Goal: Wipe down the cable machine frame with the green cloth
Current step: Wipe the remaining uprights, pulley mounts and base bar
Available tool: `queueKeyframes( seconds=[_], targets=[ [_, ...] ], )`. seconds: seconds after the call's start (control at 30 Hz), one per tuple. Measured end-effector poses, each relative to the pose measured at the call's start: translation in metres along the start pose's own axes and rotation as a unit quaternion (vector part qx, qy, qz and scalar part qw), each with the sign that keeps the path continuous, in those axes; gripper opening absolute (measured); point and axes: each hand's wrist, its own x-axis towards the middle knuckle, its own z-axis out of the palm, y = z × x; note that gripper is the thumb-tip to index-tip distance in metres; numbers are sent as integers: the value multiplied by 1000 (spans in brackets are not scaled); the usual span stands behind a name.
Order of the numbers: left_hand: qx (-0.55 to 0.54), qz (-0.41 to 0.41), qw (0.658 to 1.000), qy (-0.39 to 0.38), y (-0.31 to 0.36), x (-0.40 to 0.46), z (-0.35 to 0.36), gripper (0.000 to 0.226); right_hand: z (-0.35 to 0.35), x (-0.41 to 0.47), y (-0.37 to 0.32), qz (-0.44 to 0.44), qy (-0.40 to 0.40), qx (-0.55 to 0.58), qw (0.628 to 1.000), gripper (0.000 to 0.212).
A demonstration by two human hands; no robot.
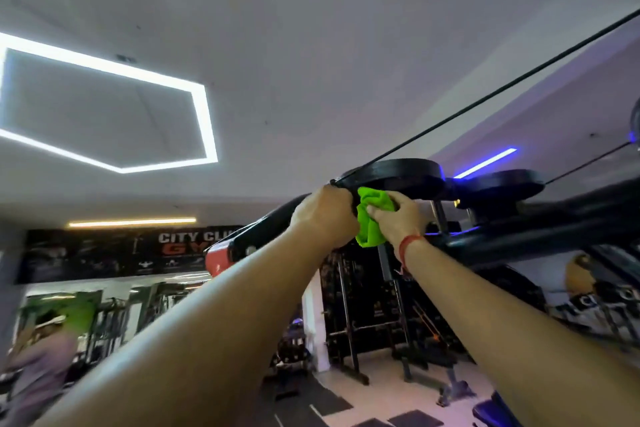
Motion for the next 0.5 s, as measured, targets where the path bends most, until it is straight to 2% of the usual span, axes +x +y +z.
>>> queueKeyframes(
  seconds=[0.17, 0.33, 0.5],
  targets=[
    [96, -1, 995, -20, -19, 2, -9, 29, 42, 2, -9, -71, -31, -57, 995, 31],
    [103, -6, 994, -37, -29, 10, -21, 3, 57, -1, -19, -94, -58, -81, 991, 28],
    [96, -13, 995, -40, -46, 5, -33, 6, 39, 4, -20, -151, -105, -155, 971, 39]
  ],
)
